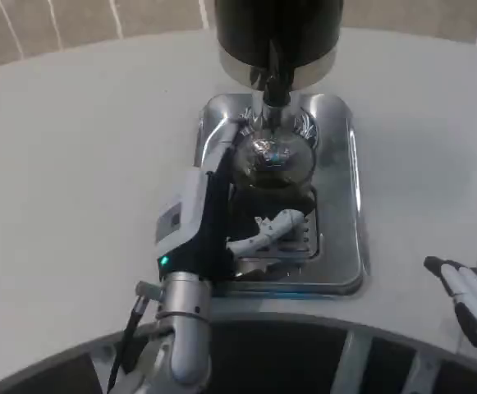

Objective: Grasp the cup under the faucet to collect the drink, then remove the cup.

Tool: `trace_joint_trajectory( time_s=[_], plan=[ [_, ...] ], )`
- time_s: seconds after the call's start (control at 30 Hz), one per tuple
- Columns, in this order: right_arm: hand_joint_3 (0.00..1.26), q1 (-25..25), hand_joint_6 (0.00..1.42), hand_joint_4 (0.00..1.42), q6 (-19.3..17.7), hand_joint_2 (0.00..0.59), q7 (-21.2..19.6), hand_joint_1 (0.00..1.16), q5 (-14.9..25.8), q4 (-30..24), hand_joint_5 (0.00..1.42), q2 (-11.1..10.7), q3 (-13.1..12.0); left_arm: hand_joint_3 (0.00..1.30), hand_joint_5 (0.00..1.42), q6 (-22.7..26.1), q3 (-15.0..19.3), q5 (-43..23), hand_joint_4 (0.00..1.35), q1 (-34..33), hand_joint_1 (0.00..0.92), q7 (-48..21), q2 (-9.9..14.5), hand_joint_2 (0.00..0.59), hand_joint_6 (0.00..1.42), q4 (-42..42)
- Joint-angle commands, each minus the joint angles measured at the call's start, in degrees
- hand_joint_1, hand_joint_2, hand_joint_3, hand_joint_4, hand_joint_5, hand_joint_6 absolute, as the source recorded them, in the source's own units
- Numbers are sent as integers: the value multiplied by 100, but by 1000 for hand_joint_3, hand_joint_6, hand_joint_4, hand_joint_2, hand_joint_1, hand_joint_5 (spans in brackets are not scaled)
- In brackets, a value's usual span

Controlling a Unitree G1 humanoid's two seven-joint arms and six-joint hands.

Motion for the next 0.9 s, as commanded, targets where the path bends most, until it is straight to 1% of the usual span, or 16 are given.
trace_joint_trajectory(
  time_s=[0.03,0.07,0.13,0.17,0.2,0.23,0.27,0.33,0.4,0.5,0.57,0.67,0.8,0.9],
  plan=[
    [0,27,0,0,90,322,99,697,-38,-210,0,87,-34,408,821,123,-109,20,492,-86,561,139,-249,87,1135,475],
    [0,34,0,0,106,323,105,695,-66,-228,0,104,-25,491,884,116,-120,19,573,-122,568,189,-291,81,1203,545],
    [0,39,0,0,151,324,120,669,-144,-254,0,156,7,597,993,109,-158,34,707,-212,576,349,-407,70,1317,688],
    [0,40,0,0,175,324,131,667,-195,-267,0,186,32,677,1059,120,-152,18,774,-267,567,494,-510,55,1380,767],
    [0,40,0,0,202,324,146,666,-241,-281,0,213,58,732,1099,126,-129,-15,821,-321,564,639,-614,48,1413,847],
    [0,39,0,0,222,323,167,667,-284,-295,0,238,87,813,1183,112,-93,-59,928,-369,558,787,-709,46,1422,921],
    [0,35,0,0,248,322,196,668,-326,-307,0,269,132,913,1263,67,-63,-80,1018,-407,541,1003,-794,68,1424,971],
    [0,25,0,0,278,321,236,670,-395,-324,0,305,199,1018,1376,-25,-46,-58,1141,-433,514,1348,-871,92,1424,987],
    [0,20,0,0,291,321,249,672,-433,-330,0,325,234,1046,1420,-89,-39,-48,1187,-426,510,1497,-871,98,1424,974],
    [0,6,0,0,299,320,253,675,-444,-314,0,341,248,1093,1424,-137,-25,-45,1229,-388,518,1572,-798,104,1424,931],
    [0,-26,0,0,295,321,264,676,-390,-275,0,320,226,1111,1424,-165,-11,-41,1254,-327,552,1587,-722,104,1424,854],
    [0,-39,0,0,275,323,267,677,-328,-258,0,302,205,1116,1424,-189,-10,-17,1257,-220,558,1597,-629,105,1424,698],
    [0,-152,0,0,244,324,260,679,-275,-154,0,273,263,1122,1424,-172,-23,59,1260,-6,566,1598,-456,107,1424,379],
    [0,-252,0,0,234,325,270,680,-271,-82,0,249,308,1124,1424,-196,-64,120,1260,203,569,1472,-298,105,1424,51]
  ],
)
